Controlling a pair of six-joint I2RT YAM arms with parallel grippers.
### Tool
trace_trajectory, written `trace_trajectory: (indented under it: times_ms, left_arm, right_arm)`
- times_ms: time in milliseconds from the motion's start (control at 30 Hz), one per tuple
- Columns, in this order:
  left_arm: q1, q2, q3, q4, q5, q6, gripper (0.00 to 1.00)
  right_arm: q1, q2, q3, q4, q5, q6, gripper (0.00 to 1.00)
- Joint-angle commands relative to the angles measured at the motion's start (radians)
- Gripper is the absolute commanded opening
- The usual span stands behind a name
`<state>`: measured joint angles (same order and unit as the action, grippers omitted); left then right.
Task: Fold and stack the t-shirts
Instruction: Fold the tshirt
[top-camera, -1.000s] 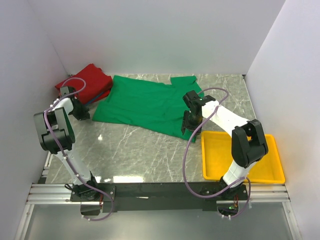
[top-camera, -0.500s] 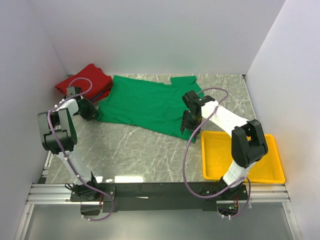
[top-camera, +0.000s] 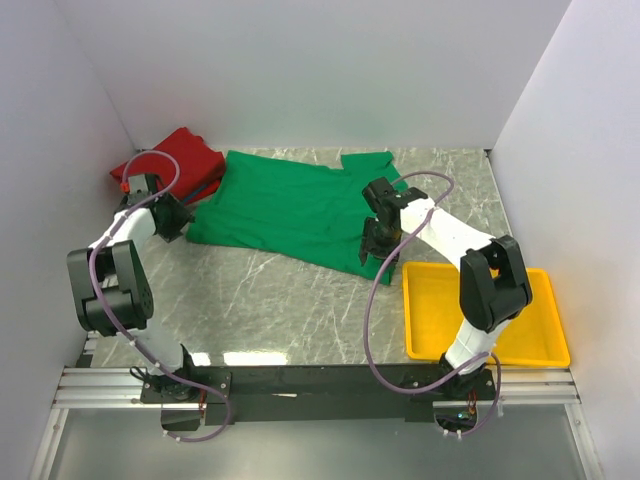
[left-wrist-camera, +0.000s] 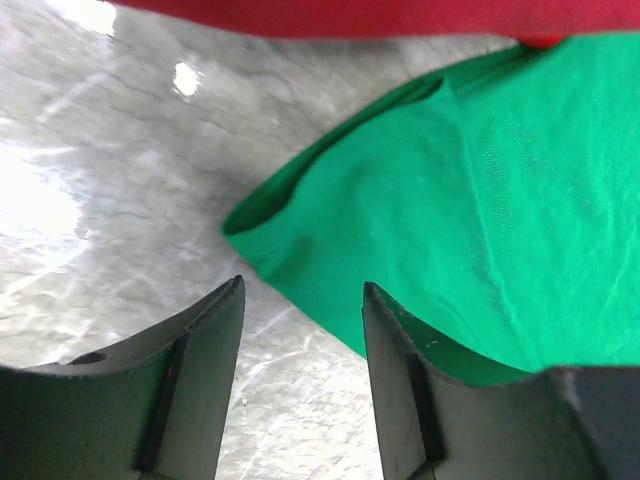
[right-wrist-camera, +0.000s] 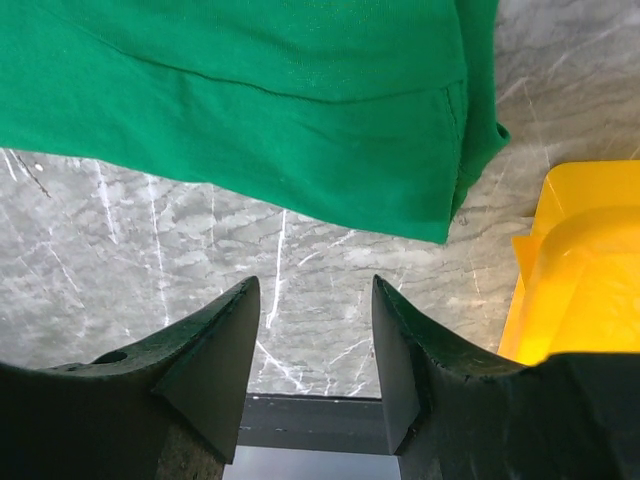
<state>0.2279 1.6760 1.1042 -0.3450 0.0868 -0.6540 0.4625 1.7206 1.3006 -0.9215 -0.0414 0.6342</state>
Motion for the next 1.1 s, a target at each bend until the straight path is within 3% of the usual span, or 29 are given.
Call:
trace_trajectory:
  times_ms: [0, 433, 867, 967, 1067]
  left_arm:
    - [-0.021, 0.001, -0.007, 0.031, -0.018, -0.029, 0.56]
    - [-0.021, 0.148, 0.109, -0.022, -0.074, -0.007, 0.54]
    - [-0.022, 0.215, 0.121, -0.028, -0.111, 0.025, 0.49]
    - [-0.022, 0.235, 0.126, -0.028, -0.105, 0.033, 0.44]
    - [-0.022, 0.254, 0.123, -0.025, -0.094, 0.039, 0.3]
  right_arm:
    - [0.007, 0.02, 0.049, -0.01, 0.015, -0.018, 0.56]
    - [0.005, 0.039, 0.063, -0.011, 0.011, -0.016, 0.56]
    - [0.004, 0.033, 0.049, 0.004, -0.008, 0.009, 0.56]
    - [0.005, 0.028, 0.043, 0.007, -0.006, 0.015, 0.56]
    - [0.005, 0.022, 0.037, 0.004, -0.002, 0.021, 0.56]
